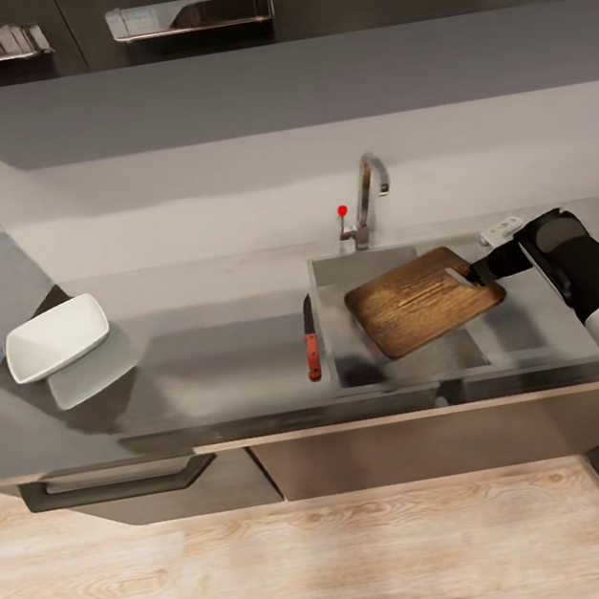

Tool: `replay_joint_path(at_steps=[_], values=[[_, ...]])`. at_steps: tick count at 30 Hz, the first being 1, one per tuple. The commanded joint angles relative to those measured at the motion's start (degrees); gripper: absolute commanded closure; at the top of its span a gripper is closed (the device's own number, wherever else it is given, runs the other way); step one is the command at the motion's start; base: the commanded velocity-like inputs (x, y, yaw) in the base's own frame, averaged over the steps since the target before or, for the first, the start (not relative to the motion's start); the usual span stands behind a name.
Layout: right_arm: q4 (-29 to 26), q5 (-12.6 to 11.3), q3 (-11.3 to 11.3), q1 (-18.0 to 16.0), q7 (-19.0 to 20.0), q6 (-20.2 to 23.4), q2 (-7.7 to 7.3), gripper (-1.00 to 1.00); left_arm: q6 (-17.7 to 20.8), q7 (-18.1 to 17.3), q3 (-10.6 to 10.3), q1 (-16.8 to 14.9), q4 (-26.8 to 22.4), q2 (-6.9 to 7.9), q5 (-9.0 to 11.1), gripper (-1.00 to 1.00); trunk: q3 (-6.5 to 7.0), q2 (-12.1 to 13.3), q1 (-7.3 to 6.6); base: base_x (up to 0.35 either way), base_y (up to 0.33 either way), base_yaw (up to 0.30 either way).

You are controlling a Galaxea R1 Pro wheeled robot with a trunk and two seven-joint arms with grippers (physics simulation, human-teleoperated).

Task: In the kitchen, take the Vidalia onion out of the sink, dice it on the chopping board with the paring knife, put the diced onion into the bowl on the countertop, then place both the paring knife and the chopping board into the sink.

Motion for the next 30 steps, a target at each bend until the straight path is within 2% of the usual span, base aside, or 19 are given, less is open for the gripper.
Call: replay_joint_path(at_steps=[1, 19, 30], values=[[-0.1, 0.4, 0.2, -0.1, 0.5, 0.2, -0.05, 1.00, -0.1, -0.1, 0.0, 0.0, -0.1, 0.00, 0.0, -1.00, -0.08, -0.1, 0.03, 0.000, 0.314, 0.000], [-0.1, 0.4, 0.2, 0.0, 0.5, 0.2, -0.05, 1.00, -0.1, -0.2, -0.1, 0.0, -0.1, -0.01, 0.0, -1.00, -0.08, -0.1, 0.03, 0.078, 0.307, 0.000], [-0.1, 0.3, 0.2, 0.1, 0.5, 0.2, -0.05, 1.00, -0.1, -0.1, -0.1, 0.0, -0.1, -0.01, 0.0, -1.00, -0.08, -0.1, 0.03, 0.127, 0.204, 0.000]])
